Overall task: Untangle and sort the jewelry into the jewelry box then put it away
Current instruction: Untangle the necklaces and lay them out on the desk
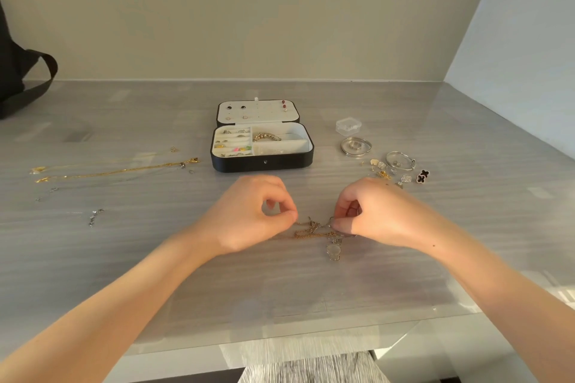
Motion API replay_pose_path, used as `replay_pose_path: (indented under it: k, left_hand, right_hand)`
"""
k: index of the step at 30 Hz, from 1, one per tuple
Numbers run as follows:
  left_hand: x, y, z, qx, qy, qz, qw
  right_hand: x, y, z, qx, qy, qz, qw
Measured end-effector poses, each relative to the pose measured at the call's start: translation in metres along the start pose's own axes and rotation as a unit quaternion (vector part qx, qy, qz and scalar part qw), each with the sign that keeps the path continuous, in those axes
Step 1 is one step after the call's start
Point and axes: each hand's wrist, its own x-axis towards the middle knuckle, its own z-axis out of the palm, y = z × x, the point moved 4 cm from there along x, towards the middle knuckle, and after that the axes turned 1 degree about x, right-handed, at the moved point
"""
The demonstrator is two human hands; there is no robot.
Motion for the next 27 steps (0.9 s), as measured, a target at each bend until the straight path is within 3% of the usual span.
replay_pose_path:
  k: [3, 10, 20, 27]
  left_hand:
    - [0.006, 0.009, 0.011, 0.108, -0.011, -0.015, 0.994]
    - [0.016, 0.017, 0.018, 0.180, -0.044, -0.043, 0.982]
    - [0.020, 0.018, 0.022, 0.191, -0.063, -0.058, 0.978]
    - [0.020, 0.025, 0.026, 0.208, -0.051, -0.054, 0.975]
  right_hand:
    - [0.001, -0.003, 0.000, -0.011, -0.004, -0.013, 1.000]
    - [0.003, 0.000, 0.004, -0.029, 0.014, 0.003, 0.999]
    - [0.005, 0.011, 0.004, 0.228, 0.055, 0.018, 0.972]
    - [0.002, 0.007, 0.005, 0.447, 0.011, 0.002, 0.894]
